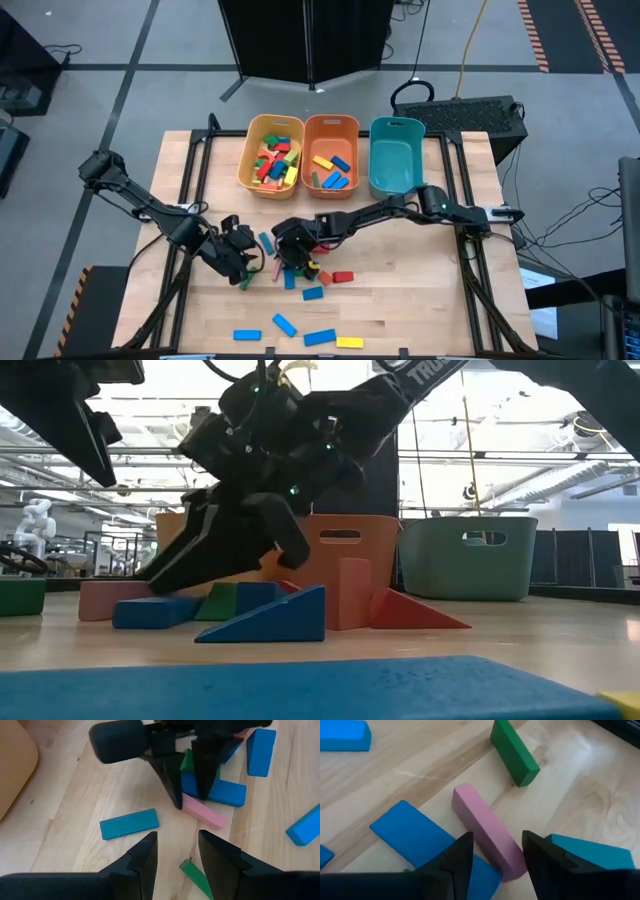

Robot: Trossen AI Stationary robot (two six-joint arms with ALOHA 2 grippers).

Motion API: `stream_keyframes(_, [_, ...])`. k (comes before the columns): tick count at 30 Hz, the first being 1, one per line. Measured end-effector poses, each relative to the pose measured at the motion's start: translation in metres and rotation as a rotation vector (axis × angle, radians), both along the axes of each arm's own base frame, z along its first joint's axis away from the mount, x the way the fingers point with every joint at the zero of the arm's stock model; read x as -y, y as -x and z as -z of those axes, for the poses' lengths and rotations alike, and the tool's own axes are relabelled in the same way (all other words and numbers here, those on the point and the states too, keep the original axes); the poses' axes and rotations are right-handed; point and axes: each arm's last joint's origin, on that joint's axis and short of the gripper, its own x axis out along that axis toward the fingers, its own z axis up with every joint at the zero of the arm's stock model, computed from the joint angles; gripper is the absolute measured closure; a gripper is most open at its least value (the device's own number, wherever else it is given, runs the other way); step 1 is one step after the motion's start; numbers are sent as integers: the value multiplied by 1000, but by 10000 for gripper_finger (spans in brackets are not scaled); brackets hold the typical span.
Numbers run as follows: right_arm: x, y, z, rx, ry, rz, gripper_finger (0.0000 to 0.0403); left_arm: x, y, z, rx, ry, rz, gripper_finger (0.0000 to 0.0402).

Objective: Sort blocks by size
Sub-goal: Put the pink rectangle block into the orange bin

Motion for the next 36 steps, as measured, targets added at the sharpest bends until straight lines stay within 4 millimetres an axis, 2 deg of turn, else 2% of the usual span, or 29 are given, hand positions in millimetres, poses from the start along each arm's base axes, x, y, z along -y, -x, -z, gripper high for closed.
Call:
stream_keyframes(18, [8, -1, 12, -37, -3, 48, 251, 1, -2, -1, 23, 6, 2, 258])
stream_keyframes(22, [9, 0, 13, -48, 5, 52, 273, 1, -2, -1, 22, 5, 2, 258])
stream_keyframes(31, [9, 2, 16, -86, 20, 44, 357, 1, -2, -1, 21, 7, -1, 258])
stream_keyframes(36, [9, 3, 14, -86, 19, 52, 366, 1, -2, -1, 22, 6, -2, 258])
